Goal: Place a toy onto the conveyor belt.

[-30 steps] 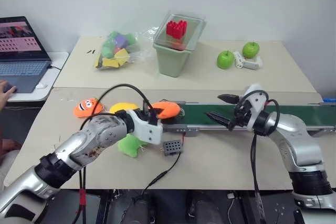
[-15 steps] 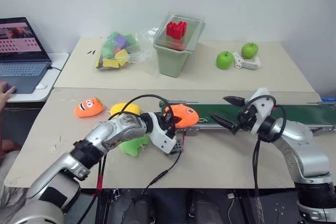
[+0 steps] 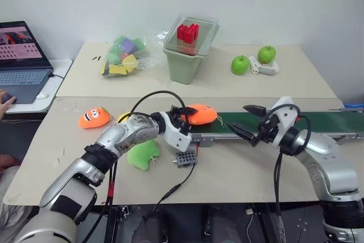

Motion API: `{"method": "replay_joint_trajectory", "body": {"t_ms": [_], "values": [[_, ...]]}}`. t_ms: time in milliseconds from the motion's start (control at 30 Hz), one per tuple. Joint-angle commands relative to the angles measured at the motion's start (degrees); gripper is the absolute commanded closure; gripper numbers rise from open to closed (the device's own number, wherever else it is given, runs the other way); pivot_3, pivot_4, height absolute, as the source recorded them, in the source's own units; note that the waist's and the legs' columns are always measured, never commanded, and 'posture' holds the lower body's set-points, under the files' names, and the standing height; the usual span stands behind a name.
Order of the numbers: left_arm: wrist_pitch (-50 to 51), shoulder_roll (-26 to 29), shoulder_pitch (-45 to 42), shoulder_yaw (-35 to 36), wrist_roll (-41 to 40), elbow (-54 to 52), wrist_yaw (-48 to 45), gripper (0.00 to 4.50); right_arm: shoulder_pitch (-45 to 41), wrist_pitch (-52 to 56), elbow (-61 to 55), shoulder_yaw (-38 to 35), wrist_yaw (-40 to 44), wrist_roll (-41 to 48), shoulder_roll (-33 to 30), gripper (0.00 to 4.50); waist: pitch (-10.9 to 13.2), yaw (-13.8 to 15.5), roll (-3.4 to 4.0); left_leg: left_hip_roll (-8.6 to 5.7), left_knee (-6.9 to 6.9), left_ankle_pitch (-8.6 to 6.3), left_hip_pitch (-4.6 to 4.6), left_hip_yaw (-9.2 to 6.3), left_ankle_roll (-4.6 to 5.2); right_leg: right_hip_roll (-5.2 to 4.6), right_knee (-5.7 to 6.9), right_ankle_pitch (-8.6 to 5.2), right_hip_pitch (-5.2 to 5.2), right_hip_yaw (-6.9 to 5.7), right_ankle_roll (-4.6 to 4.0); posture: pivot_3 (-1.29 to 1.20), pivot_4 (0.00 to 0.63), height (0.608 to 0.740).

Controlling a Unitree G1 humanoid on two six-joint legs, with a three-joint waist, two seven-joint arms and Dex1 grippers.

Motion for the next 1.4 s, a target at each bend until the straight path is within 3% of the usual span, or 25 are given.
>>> {"method": "replay_joint_trajectory", "body": {"t_ms": [33,567,933,1033,1167,1400], "values": [[1.0,0.3,0.3,1.1,-0.1,0.8,-1.5,1.12,-1.0,-0.2,-1.6,-0.8,-0.4,0.6,0.2,0.0,0.0,0.0,0.0,0.0,0.0,0.0,0.0,0.0,0.0,0.0,0.0,0.0,0.0,0.0,0.0,0.0,0.15,0.74],[4.0,1.4,5.8,6.4,-7.3,-8.1,-8.7,1.12,-2.0,-0.3,-0.5,0.1,0.2,0.6,0.3,0.0,0.0,0.1,0.01,-0.01,0.05,0.08,-0.05,0.02,-0.14,-0.01,0.02,0.02,-0.02,0.0,0.01,0.0,0.15,0.74],[8.5,7.0,12.6,13.3,-12.4,-17.9,-14.1,1.12,-2.4,-0.5,0.0,0.5,0.7,0.7,0.2,0.0,0.0,0.1,0.01,0.0,0.23,0.15,-0.13,0.01,-0.27,-0.02,0.04,0.04,-0.03,0.0,0.04,0.0,0.15,0.74],[16.0,6.0,15.5,18.7,-18.6,-20.3,-15.2,1.12,-2.6,-0.7,0.3,0.6,0.9,0.6,0.3,0.0,0.0,0.1,0.01,0.0,0.23,0.16,-0.14,0.0,-0.27,-0.02,0.04,0.04,-0.04,-0.01,0.04,0.0,0.15,0.74],[32.1,0.4,18.2,27.1,-27.7,-23.7,-14.1,1.12,-3.4,-0.3,0.0,0.7,0.8,0.6,0.0,0.0,0.0,0.2,0.02,0.0,0.3,0.16,-0.17,-0.02,-0.27,-0.04,0.06,0.04,-0.03,-0.02,0.06,0.0,0.15,0.74],[58.5,-13.4,19.7,45.8,-39.4,-31.3,0.2,1.12,-3.6,1.6,-3.8,1.5,-0.8,1.3,1.0,0.0,0.0,0.1,0.0,-0.01,0.57,0.15,-0.24,-0.06,-0.25,-0.04,0.1,0.1,0.02,0.0,0.17,0.0,0.15,0.74]]}}
